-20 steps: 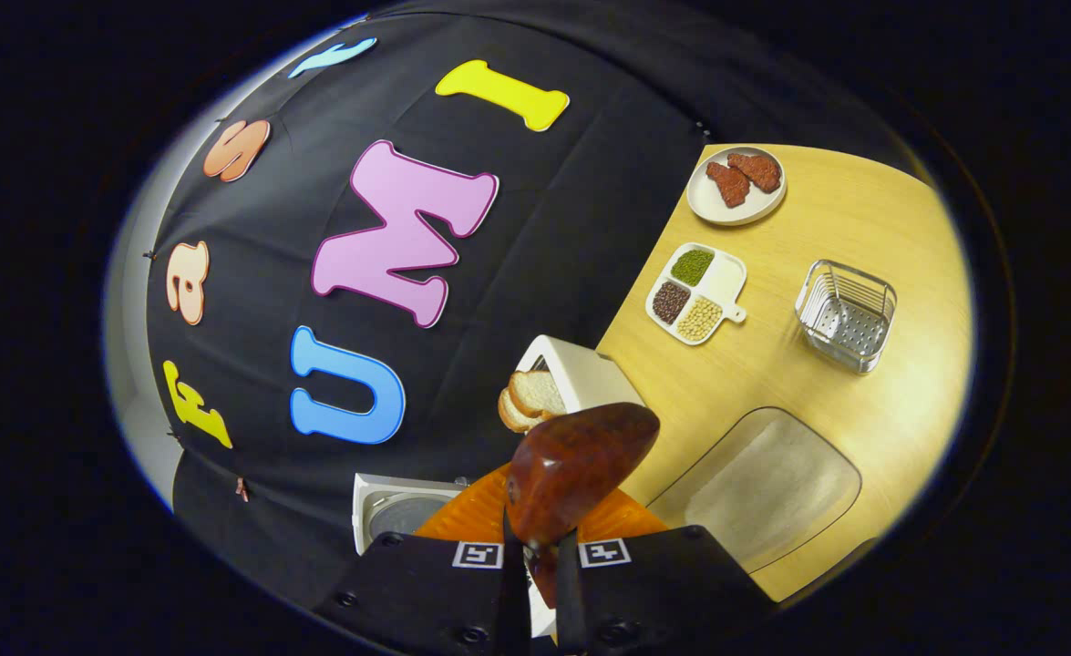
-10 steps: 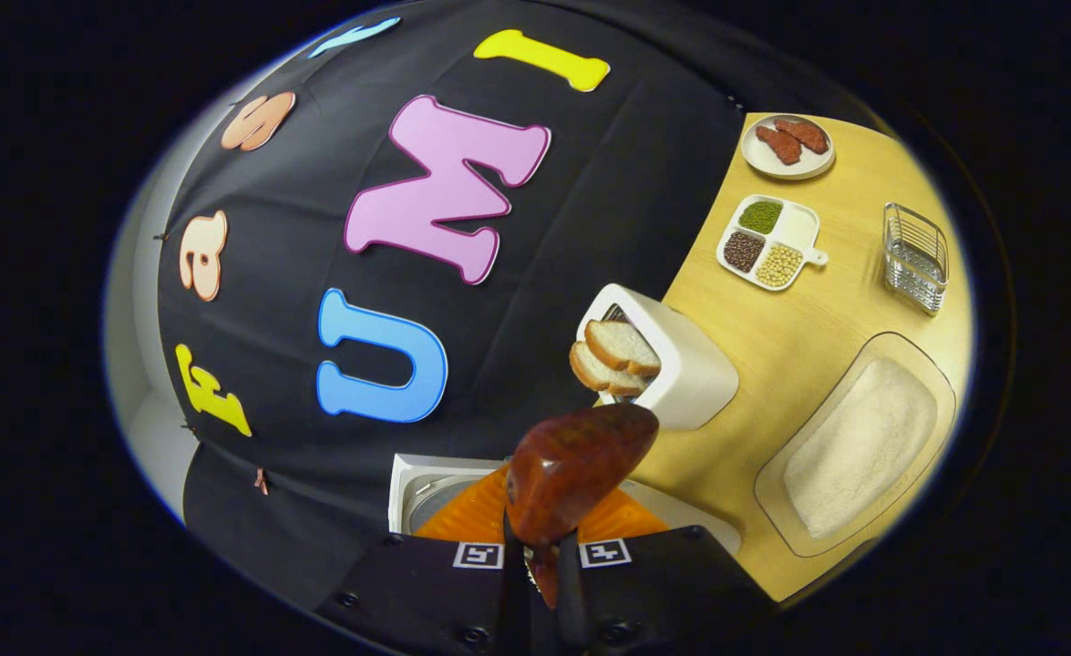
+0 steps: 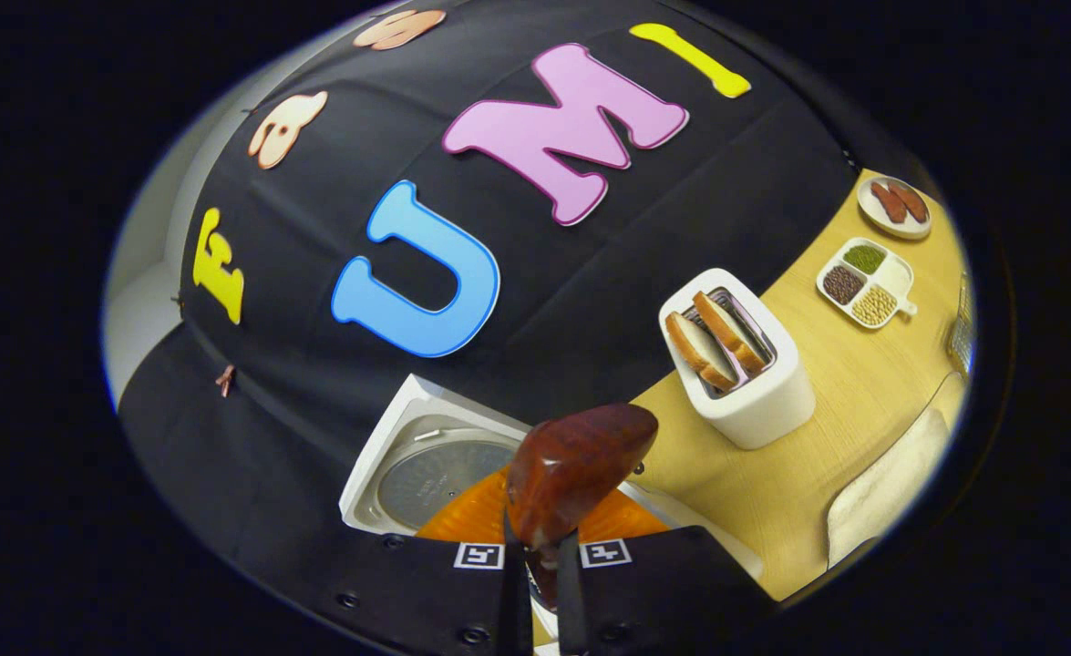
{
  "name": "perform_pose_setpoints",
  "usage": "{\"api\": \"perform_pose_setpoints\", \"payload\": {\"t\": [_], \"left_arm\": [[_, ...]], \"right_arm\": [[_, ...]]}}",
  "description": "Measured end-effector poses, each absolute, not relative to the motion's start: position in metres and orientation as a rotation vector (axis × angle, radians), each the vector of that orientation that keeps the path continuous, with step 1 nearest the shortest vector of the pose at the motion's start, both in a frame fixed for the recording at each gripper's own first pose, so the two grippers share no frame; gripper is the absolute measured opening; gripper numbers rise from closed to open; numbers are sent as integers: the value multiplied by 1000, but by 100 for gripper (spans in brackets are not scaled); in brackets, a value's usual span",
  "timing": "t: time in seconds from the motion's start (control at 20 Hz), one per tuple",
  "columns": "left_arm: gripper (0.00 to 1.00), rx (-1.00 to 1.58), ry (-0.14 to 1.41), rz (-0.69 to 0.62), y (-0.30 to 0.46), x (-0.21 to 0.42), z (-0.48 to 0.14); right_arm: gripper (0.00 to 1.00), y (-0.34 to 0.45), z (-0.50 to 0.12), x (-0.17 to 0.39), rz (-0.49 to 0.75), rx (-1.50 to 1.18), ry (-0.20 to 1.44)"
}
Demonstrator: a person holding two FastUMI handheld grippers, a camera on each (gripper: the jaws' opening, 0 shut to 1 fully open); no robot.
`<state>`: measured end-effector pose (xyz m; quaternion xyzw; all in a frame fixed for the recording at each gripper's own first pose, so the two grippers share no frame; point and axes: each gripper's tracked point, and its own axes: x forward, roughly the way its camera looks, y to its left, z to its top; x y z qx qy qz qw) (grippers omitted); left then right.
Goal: Close the left gripper, press the button to open the rice cooker; take a wooden spoon from the chopstick holder with the right hand, scoop a spoonful of rice and pour it into the rice cooker, then put the wooden spoon back into the chopstick holder.
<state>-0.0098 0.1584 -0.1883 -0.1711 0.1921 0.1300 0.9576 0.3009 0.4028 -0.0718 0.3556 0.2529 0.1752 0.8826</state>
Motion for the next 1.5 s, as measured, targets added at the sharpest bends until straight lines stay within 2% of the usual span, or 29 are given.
{"api": "perform_pose_setpoints", "payload": {"t": [0.5, 0.95, 1.2, 1.4, 1.5], "left_arm": [[96, -354, 410, 281, 164, -22, -201], [96, -334, 425, 277, 156, -23, -205], [96, -334, 427, 275, 156, -22, -204], [96, -333, 428, 279, 154, -22, -203], [96, -324, 424, 277, 153, -22, -202]], "right_arm": [[15, 455, -81, 294, 540, 319, 327], [15, 489, -91, 283, 675, 104, 226], [15, 519, -94, 256, 830, -91, 112], [15, 528, -106, 236, 908, -201, 80], [10, 533, -112, 226, 938, -255, 58]]}}
